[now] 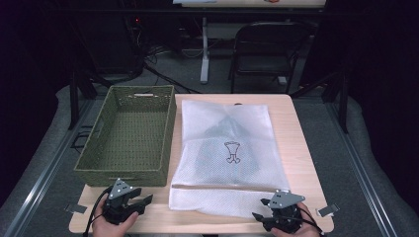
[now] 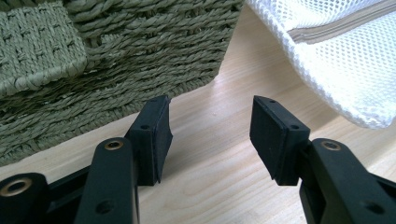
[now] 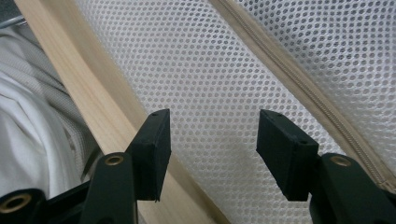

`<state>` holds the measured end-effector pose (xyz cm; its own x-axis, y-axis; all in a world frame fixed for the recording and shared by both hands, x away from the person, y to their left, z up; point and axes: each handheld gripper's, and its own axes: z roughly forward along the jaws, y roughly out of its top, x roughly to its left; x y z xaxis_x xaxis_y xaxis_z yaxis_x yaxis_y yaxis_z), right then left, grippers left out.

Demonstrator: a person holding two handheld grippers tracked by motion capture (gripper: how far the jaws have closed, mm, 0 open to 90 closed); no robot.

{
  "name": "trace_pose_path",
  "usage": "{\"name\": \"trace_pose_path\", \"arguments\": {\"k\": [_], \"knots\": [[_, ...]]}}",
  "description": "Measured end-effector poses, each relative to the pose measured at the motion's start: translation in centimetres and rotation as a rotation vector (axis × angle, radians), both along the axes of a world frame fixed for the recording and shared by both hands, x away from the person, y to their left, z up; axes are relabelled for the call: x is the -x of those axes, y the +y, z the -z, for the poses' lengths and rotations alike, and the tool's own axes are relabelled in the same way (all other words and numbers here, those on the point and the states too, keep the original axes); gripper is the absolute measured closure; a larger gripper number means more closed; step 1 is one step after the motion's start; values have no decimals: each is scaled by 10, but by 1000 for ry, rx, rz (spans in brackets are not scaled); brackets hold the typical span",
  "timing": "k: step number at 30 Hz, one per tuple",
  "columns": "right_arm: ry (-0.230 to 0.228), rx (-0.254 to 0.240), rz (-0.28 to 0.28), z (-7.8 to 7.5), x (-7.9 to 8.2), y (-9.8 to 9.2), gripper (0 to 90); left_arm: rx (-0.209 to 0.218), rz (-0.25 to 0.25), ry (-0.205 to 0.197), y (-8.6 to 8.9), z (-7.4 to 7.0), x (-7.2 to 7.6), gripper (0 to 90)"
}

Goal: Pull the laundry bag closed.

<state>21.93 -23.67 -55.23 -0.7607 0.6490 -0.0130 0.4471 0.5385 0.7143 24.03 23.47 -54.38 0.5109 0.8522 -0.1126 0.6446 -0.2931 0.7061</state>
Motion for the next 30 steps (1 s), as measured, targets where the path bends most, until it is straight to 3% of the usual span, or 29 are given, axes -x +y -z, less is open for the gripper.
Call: {"name": "trace_pose_path", "arguments": {"k": [30], "knots": [[-21,-24,43,2,-7,-10,451,10,-13,9,4,3,-3,478]]}}
